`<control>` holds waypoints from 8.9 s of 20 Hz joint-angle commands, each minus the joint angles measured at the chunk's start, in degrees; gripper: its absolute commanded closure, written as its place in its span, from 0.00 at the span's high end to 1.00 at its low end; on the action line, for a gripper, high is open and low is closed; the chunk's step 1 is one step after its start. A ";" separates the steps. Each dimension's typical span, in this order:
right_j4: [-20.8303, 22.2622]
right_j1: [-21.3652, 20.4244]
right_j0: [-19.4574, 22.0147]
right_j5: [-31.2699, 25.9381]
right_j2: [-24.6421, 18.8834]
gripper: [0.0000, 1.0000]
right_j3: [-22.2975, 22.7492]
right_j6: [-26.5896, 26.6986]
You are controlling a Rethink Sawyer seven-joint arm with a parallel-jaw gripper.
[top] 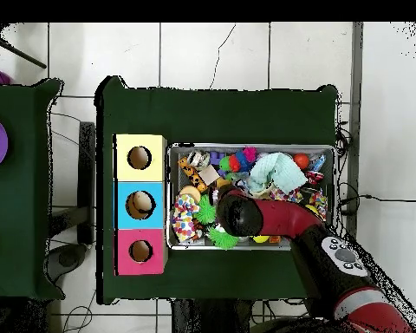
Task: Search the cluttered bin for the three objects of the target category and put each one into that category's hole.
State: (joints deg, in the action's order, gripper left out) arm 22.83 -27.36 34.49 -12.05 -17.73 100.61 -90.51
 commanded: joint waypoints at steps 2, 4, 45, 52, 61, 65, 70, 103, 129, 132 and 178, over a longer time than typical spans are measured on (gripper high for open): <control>0.08 0.14 0.06 -0.86 -4.45 0.00 -6.11 -2.55; 0.92 0.14 0.21 3.70 -4.33 0.00 -5.06 -4.25; -12.63 -20.31 -20.49 19.56 11.90 0.00 32.11 -21.71; -16.95 -19.80 -22.79 24.44 11.08 0.00 37.63 -24.34; -23.86 -30.81 -26.09 18.08 8.29 0.00 45.80 -28.29; -24.99 -33.72 -26.45 16.19 8.04 0.00 46.68 -27.64; -25.59 -38.46 -24.81 10.46 7.52 0.00 46.50 -25.29; -17.02 -26.76 -20.32 13.64 12.00 0.00 32.54 -13.10; -15.75 -19.20 -19.72 10.89 7.65 0.00 21.58 -17.02; -16.31 -19.35 -19.96 8.69 7.63 0.00 19.87 -16.65; -10.40 -8.90 -17.88 8.05 6.45 1.00 10.50 -15.78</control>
State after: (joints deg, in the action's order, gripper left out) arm 8.39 -41.60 14.16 -8.12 -7.46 112.35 -102.64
